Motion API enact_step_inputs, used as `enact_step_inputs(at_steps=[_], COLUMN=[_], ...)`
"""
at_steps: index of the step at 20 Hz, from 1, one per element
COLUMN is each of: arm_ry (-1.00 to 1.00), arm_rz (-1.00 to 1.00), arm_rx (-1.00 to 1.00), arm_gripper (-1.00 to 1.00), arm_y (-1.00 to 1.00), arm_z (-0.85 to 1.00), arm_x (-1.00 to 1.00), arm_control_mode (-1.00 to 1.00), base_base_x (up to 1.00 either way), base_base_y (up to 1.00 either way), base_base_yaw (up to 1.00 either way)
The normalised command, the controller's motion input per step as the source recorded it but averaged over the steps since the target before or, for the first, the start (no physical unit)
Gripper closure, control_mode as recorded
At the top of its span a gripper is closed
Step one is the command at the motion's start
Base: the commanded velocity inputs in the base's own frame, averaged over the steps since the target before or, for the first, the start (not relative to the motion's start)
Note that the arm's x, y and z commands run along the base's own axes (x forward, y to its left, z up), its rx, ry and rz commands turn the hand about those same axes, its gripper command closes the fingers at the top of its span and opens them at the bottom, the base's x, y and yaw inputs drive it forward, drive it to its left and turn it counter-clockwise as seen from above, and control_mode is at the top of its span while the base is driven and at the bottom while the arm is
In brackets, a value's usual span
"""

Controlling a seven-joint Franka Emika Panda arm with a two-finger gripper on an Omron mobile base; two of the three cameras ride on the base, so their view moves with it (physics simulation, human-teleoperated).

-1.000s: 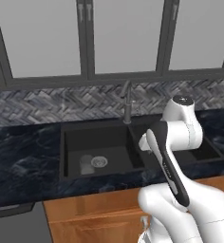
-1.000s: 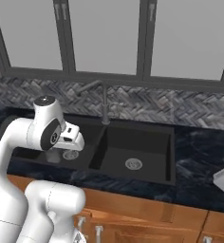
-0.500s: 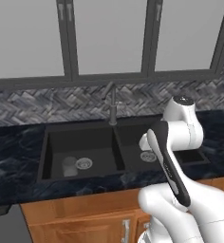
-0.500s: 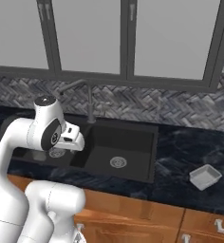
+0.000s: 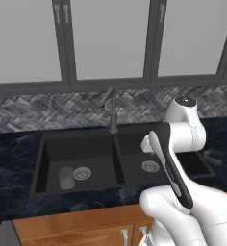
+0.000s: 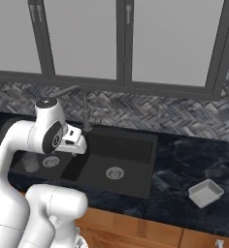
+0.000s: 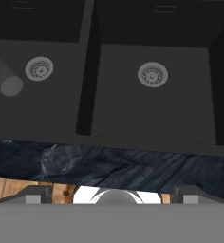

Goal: Place the glass cup in the left basin and the tupperware in the right basin of the sink.

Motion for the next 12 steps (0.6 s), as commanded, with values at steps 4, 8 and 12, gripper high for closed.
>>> enact_step_inputs(at_steps=[4,8,12], arm_ry=[0.0,0.0,0.0], arm_rz=[0.0,0.0,0.0], arm_rx=[0.0,0.0,0.0], arm_gripper=[-1.0,-1.0,-1.0], arm_y=[0.0,0.0,0.0], arm_z=[0.0,0.0,0.0], arm_x=[0.0,0.0,0.0], arm_control_mode=[1.0,1.0,1.0], base_base_x=[0.26,0.02,0.0], base_base_y=[-0.73,-0.82,-0.84], base_base_yaw=[-0.04,-0.09,-0.19])
